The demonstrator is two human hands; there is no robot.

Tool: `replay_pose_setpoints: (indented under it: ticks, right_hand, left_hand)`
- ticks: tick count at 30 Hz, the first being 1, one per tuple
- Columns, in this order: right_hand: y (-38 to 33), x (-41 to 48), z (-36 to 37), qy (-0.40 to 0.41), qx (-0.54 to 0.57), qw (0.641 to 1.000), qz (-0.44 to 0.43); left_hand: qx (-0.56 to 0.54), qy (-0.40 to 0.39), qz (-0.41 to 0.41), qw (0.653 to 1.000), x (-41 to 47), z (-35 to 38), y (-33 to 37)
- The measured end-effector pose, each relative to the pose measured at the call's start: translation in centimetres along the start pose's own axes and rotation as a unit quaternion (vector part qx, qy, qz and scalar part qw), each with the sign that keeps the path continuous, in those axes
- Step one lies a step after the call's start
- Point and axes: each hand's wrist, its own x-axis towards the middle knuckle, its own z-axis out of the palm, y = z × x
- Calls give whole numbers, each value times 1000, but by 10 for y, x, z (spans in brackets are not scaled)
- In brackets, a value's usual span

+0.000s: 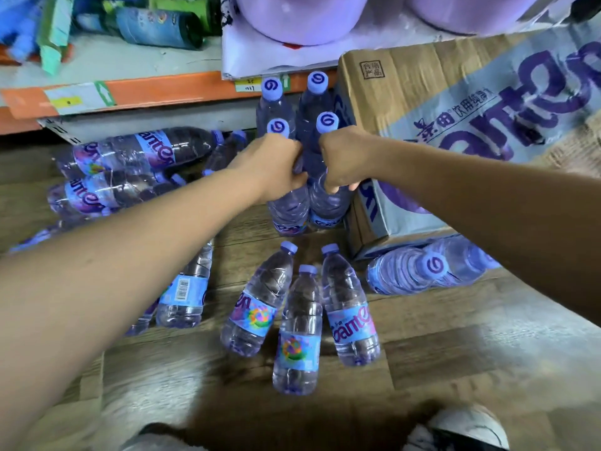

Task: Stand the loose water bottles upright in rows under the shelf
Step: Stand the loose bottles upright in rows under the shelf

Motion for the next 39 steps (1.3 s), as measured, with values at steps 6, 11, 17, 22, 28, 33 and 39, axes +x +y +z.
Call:
replay_pose_setpoints:
  ticks: [6, 11, 17, 22, 28, 33, 39]
  right_hand:
    - [6, 6, -2, -19, -28, 999, -22]
    - [6, -1, -2, 5, -42, 998, -36]
    - [7, -3, 4, 47, -60, 996, -49]
    - [16, -5, 6, 73, -52, 993, -83]
    - [13, -24, 11, 117, -59, 985, -111]
    - [18, -17, 18, 147, -34, 983, -105]
    - [13, -15, 20, 222, -8, 972, -82]
  left_hand:
    - [32, -19, 44, 998, -3, 2, -2]
    - [-24, -102, 93, 990, -20, -4, -23]
    - [89, -57, 121, 987, -22, -2, -20]
    - [116, 28, 158, 980, -19, 10, -31]
    - [58, 60, 26, 996, -30, 12, -12]
    - [78, 61, -32, 995, -23, 18, 1]
    - [34, 99, -35, 994, -32, 27, -1]
